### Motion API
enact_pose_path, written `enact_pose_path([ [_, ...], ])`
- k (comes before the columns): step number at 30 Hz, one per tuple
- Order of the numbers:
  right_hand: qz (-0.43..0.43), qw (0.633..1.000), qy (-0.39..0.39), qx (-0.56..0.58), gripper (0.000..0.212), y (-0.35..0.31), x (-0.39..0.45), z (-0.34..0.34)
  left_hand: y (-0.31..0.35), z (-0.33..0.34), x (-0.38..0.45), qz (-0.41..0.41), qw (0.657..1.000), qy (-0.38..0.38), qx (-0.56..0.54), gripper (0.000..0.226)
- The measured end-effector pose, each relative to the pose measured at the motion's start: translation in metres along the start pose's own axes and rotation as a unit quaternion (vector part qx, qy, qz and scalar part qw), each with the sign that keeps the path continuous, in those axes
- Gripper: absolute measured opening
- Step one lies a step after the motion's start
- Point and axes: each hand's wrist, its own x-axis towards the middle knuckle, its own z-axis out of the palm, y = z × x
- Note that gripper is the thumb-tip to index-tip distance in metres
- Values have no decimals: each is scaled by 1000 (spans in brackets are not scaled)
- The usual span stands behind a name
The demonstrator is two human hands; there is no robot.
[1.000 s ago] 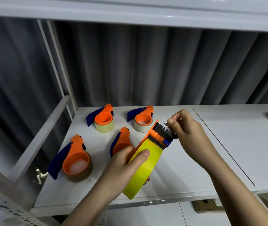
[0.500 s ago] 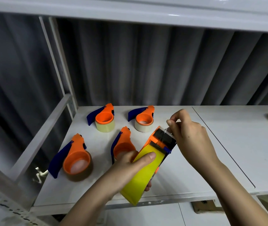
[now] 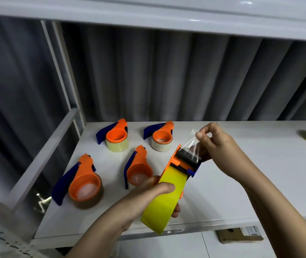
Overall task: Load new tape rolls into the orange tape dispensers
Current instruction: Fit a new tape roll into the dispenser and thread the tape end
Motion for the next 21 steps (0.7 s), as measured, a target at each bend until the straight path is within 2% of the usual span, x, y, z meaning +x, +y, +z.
enact_pose_path([
  [3, 5, 1000, -25, 8, 16, 1, 1, -1, -6, 5, 8, 9, 999, 47, 20, 44],
  [6, -8, 999, -36, -2, 15, 3, 3, -1, -10, 4, 12, -2, 998, 66, 12, 33],
  [8, -17, 999, -36, -21, 14, 3, 4, 0, -11, 0, 10, -11, 999, 37, 25, 29],
  [10, -34, 998, -33, -32, 14, 3, 4, 0, -13, -2, 9, -18, 999, 1, 39, 35],
  [16, -8, 997, -79, 24, 16, 5, 9, -2, -11, -6, 8, -18, 998, -20, 49, 38],
  [20, 12, 994, -96, 49, 16, 7, 13, -3, -13, 1, 13, -30, 999, 43, 14, 23],
  [21, 14, 994, -99, 48, 16, 7, 14, -3, -14, 3, 15, -31, 998, 58, 8, 26],
])
